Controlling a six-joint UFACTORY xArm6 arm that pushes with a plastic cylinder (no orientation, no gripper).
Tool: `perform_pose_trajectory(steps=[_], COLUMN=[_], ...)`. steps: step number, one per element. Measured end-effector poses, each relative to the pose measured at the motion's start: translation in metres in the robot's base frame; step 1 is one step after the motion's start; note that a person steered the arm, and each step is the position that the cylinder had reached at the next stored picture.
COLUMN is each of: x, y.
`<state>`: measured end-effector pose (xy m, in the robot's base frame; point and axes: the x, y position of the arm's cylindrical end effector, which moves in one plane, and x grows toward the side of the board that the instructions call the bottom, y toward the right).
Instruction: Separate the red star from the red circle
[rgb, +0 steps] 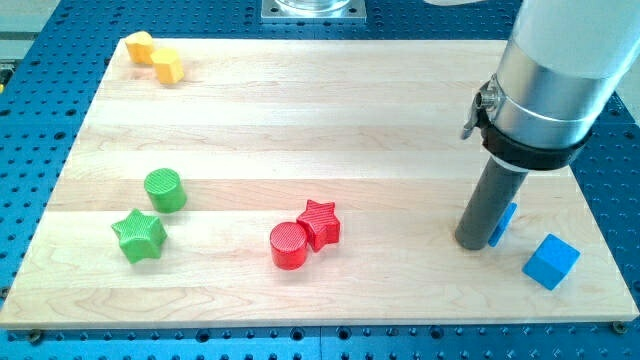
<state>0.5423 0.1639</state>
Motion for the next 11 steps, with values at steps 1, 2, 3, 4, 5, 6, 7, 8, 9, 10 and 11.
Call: perform_pose_trajectory(steps=[1, 2, 3, 4, 5, 6, 7, 8, 9, 10, 11], x=[0.015, 0.068, 0.065, 0.034, -0.015, -0.058, -0.068, -0.044, -0.104, -0.145, -0.122], y=[-0.007, -0.069, -0.145, -0.176, -0.177, -0.162, -0.13, -0.129, -0.103, -0.041, -0.034])
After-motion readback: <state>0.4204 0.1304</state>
